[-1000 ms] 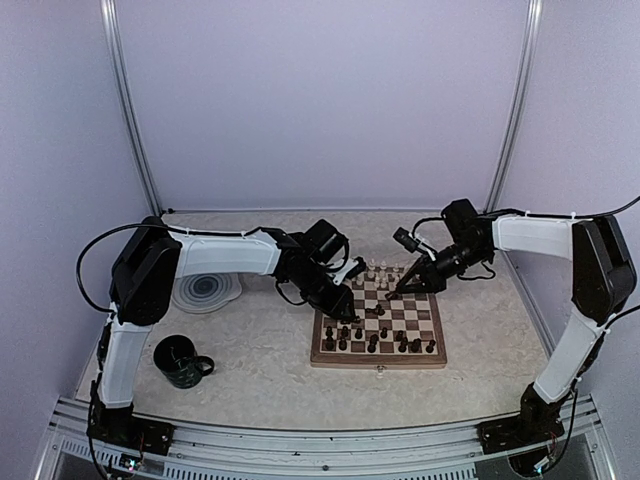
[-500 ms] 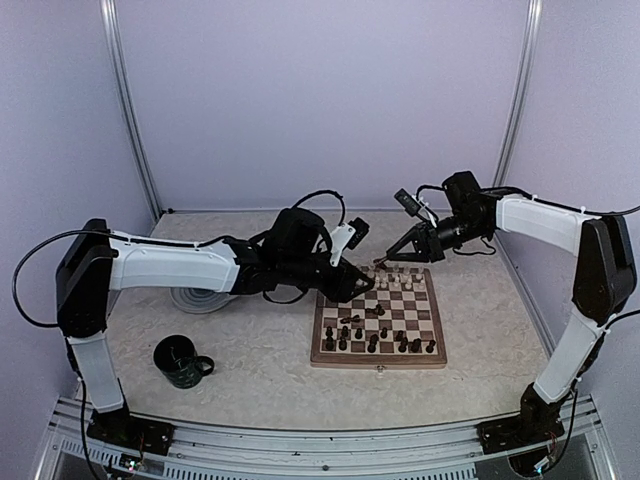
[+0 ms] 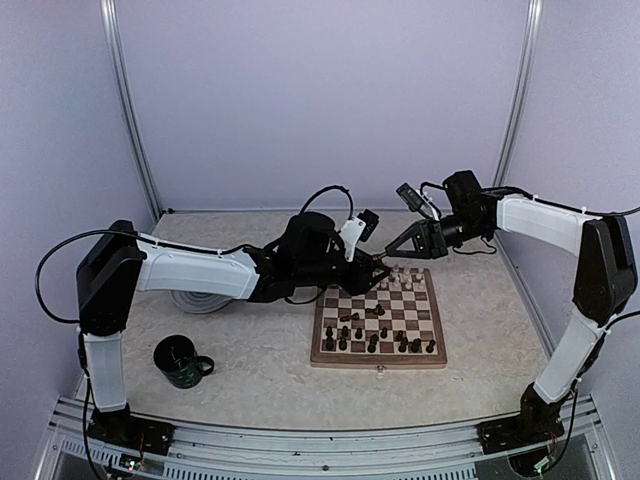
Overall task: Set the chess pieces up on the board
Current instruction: Pick up the chess pile at the center of the board.
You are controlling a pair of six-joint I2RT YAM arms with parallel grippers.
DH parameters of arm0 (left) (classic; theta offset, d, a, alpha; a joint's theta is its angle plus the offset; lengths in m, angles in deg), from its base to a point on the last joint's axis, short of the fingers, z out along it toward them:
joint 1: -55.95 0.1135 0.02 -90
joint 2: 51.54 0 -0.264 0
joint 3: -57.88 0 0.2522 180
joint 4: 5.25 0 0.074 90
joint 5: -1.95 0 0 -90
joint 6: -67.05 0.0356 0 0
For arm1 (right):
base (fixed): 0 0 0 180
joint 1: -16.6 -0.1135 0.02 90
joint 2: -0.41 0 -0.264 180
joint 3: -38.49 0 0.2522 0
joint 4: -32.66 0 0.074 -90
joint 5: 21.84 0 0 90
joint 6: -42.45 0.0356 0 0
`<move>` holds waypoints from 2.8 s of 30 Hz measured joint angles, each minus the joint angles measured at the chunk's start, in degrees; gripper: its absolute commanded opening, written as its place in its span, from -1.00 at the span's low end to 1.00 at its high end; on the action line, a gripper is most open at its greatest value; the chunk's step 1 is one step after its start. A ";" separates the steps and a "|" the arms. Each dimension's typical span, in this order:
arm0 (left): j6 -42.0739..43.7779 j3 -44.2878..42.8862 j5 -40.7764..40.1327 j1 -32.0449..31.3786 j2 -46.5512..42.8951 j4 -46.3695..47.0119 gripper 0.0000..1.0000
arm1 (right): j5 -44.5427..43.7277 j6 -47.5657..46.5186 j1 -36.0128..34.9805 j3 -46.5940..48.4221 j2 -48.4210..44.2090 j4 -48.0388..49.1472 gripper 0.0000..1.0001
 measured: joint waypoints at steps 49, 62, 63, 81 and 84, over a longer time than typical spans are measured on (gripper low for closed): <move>-1.09 7.23 8.22 0.74 -3.21 12.96 -0.37 | 2.64 3.41 -0.39 -0.48 -2.29 3.45 -0.95; -1.64 8.44 8.24 1.62 -3.23 10.62 -0.15 | 3.02 3.65 1.49 -0.48 -2.47 4.59 -0.95; -1.75 8.44 8.24 1.62 -3.23 10.80 -0.16 | 3.08 3.69 1.49 -0.48 -2.47 4.61 -0.94; -5.18 5.57 9.38 1.55 -1.31 18.62 -0.61 | 4.15 3.82 1.49 -0.48 -2.47 4.83 -0.94; -5.68 5.42 10.01 1.55 -0.76 19.06 -0.77 | 4.15 3.82 1.49 -0.48 -2.47 5.11 -0.94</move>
